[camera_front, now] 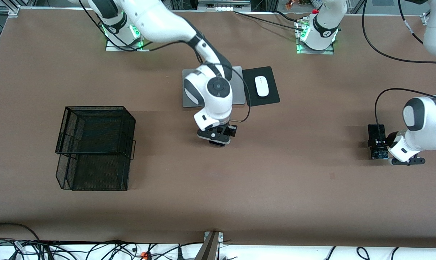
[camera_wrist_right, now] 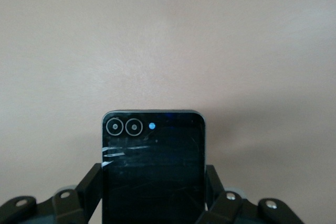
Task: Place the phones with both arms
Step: 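Carry the flip phone to the basket while the left gripper carries the tall phone, then drop the flip phone in the basket while the left gripper sets down the tall phone, then grasp the tall phone with the right gripper while the left grasps the white phone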
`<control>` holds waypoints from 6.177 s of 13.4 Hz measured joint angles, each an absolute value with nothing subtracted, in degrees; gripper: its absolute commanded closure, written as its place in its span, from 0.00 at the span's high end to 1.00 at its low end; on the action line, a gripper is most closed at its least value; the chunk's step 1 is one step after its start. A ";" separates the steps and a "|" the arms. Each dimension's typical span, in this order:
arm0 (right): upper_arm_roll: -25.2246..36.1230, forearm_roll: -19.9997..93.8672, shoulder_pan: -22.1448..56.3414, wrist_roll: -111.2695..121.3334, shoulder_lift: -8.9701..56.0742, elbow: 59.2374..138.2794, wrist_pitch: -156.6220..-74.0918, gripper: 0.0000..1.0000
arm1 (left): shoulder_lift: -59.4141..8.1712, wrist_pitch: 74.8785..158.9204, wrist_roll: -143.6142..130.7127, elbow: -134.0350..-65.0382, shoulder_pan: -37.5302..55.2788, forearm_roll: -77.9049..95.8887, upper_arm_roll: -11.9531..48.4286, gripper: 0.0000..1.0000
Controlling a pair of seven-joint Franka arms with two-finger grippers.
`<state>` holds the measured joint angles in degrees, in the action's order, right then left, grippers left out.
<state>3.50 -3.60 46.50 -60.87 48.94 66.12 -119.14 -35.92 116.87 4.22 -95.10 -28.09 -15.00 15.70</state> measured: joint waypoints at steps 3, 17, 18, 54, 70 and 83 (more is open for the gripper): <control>3.34 -3.49 46.45 -58.94 44.40 61.73 -107.42 0.00 | -34.72 106.99 3.89 -88.89 -28.03 -14.94 20.73 0.14; 26.03 0.98 37.25 -6.94 10.96 97.16 -100.47 0.00 | -38.52 107.28 -29.61 -82.77 -5.12 -14.15 38.82 0.13; 29.37 1.05 37.19 -2.20 9.09 100.77 -103.11 0.00 | -39.82 110.48 -32.68 -82.80 -2.57 -14.17 38.59 0.13; 39.15 14.02 51.08 -17.27 20.21 84.00 -92.39 1.00 | -33.76 95.99 -14.76 -82.73 -11.24 -17.95 13.55 1.00; 21.21 14.54 63.55 -45.03 50.23 71.21 -126.66 1.00 | -43.64 131.59 19.44 -89.20 -40.94 -21.58 13.91 1.00; 20.62 14.54 61.91 -43.37 58.43 71.07 -135.31 1.00 | -43.67 141.01 20.84 -96.98 -45.30 -20.43 14.98 0.21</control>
